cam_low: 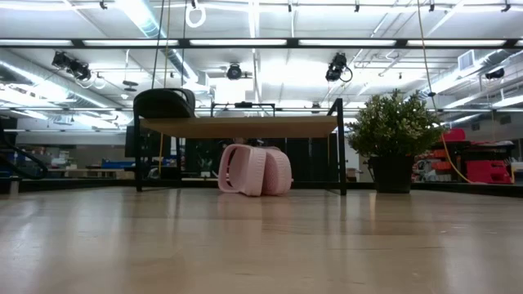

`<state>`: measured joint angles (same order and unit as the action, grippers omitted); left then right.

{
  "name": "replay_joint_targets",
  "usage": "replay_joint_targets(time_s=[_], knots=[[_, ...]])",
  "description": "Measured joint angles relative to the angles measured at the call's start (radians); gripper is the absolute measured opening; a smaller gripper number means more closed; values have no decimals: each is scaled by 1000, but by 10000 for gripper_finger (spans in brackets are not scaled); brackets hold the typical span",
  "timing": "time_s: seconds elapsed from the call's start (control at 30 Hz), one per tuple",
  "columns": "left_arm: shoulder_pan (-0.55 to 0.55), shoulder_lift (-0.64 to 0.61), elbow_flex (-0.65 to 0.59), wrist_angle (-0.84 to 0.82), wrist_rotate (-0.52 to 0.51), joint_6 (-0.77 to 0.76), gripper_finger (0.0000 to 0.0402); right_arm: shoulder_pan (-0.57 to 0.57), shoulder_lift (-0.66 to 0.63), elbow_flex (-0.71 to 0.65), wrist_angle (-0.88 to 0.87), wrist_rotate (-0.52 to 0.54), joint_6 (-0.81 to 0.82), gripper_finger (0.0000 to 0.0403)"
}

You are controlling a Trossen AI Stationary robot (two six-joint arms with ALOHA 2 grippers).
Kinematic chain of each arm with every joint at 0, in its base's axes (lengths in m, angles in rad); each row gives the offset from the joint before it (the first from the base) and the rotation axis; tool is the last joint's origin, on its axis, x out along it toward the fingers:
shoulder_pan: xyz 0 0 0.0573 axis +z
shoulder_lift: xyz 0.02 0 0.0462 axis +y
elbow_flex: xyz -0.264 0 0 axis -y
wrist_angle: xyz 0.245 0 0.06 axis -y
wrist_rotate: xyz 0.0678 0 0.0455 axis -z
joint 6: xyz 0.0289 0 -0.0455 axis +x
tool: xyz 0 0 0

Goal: Pick and place slides into the shelf
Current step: Put the black slide on the shelf

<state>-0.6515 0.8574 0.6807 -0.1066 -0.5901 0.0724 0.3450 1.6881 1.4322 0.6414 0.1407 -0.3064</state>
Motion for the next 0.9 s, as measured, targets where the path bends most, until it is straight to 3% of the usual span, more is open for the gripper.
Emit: replay_joint_targets(time_s=[0.57,0.9], knots=[[0,0,0,25,-1,27,193,2,8,-128,120,67,30,73],[34,0,0,38,4,19,192,-39,9,-188,250,-18,104,71]])
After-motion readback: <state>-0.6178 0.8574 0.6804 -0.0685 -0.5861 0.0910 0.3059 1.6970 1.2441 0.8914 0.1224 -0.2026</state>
